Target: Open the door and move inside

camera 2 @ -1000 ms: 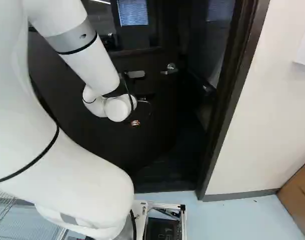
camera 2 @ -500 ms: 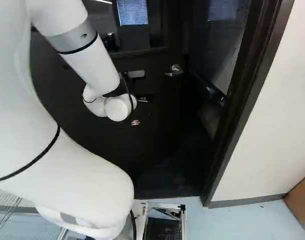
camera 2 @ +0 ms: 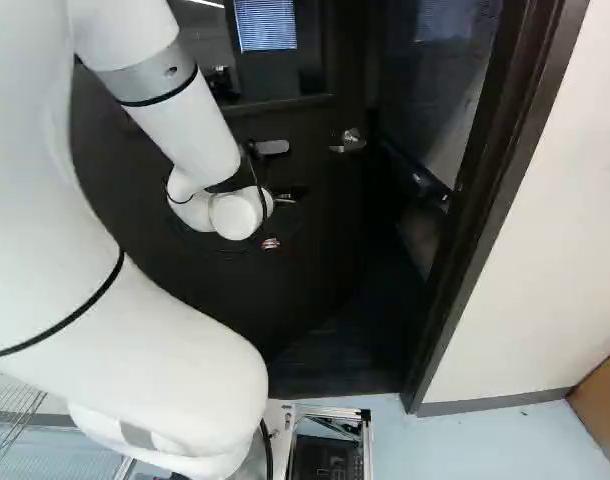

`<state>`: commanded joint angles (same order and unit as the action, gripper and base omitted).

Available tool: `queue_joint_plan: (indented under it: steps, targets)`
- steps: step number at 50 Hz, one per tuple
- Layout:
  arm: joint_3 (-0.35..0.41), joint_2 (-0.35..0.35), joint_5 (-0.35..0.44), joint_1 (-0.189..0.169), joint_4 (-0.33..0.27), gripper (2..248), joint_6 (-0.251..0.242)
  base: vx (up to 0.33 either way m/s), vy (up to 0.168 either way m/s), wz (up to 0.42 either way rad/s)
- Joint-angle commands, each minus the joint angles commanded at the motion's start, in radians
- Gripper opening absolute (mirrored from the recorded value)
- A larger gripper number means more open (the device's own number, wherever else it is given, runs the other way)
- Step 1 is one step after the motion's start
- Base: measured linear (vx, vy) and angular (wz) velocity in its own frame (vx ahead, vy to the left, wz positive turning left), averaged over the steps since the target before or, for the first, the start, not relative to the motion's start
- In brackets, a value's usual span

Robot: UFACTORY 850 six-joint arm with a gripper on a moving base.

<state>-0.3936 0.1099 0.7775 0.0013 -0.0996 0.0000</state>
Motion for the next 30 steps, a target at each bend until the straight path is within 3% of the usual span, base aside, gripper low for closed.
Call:
queue_joint_plan:
  steps: [30]
  targets:
    - [-0.123,-0.125,0.000,0.063,0.000,247,0.000,0.000,0.000,0.000]
